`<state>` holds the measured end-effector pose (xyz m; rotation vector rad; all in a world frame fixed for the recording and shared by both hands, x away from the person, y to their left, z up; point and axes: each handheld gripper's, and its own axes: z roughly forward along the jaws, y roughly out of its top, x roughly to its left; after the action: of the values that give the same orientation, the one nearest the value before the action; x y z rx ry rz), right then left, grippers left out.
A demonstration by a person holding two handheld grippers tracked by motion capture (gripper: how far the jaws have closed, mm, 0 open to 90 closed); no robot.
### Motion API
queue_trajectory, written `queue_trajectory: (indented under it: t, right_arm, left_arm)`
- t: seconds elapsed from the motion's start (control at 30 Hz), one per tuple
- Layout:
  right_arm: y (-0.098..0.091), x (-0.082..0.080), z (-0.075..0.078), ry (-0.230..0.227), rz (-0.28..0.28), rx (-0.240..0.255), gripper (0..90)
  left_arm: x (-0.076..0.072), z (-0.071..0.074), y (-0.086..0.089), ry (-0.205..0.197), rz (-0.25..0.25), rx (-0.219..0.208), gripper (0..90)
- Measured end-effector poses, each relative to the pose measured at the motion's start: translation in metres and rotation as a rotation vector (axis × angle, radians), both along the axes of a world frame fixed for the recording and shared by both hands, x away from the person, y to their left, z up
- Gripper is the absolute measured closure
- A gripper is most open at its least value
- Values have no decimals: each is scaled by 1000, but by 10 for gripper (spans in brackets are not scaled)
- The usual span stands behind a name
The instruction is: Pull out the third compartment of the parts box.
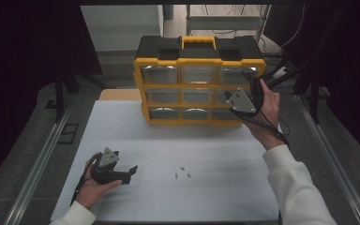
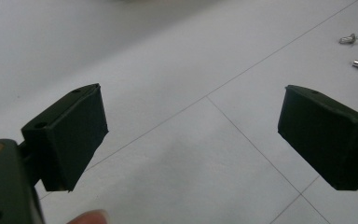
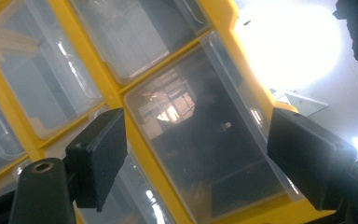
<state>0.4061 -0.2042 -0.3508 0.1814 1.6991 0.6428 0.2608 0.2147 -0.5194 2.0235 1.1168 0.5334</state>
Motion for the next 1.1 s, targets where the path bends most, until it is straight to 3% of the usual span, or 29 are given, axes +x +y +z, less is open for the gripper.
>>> queue_trajectory:
  t: [1.1]
  right_arm:
    - [0,18,8,-42,-32,-34,249]
  left_arm:
    - [0,-1,0,1,1,-5,85]
